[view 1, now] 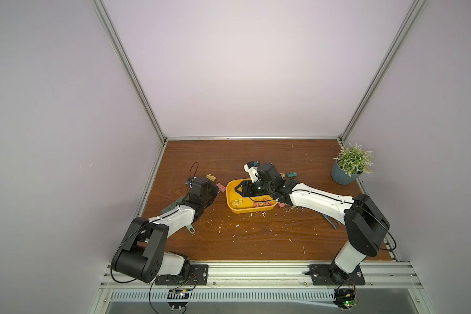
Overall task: Take out the binder clips from the storage box
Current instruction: Place the binder clip at the center of the board, then pick up the binder clip from the storage box.
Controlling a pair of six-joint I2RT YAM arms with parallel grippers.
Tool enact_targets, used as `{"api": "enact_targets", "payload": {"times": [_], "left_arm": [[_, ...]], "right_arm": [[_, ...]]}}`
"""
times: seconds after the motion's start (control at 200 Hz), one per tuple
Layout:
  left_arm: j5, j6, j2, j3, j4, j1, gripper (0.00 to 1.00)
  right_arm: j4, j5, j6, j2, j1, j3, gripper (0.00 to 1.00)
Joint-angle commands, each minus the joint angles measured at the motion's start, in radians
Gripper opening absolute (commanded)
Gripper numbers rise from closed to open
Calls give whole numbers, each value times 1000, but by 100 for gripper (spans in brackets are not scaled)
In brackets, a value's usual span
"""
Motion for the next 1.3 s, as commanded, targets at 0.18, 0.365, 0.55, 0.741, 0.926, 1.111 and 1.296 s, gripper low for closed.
{"api": "enact_targets", "payload": {"times": [0.18,0.365,0.55,0.741,0.926,1.111,1.296], "left_arm": [[22,-13,105,43,99,25,6],[37,-6,125,54,116,29,19],[27,2,27,63,-6,30,43],[-10,134,-156,72,-177,24,44],[-18,441,-206,203,-372,-127,40],[-12,537,-134,299,-534,-267,30],[-86,512,-88,343,-615,-365,27]], "right_arm": [[-35,20,-19,-8,3,32,53],[-42,18,-21,-3,4,30,53],[-104,96,-44,-35,1,34,53],[-31,223,-46,-162,-12,-80,54],[0,271,-26,-231,-52,-172,55],[-2,250,-16,-245,-78,-197,55],[-5,240,-4,-240,-82,-201,54]]}}
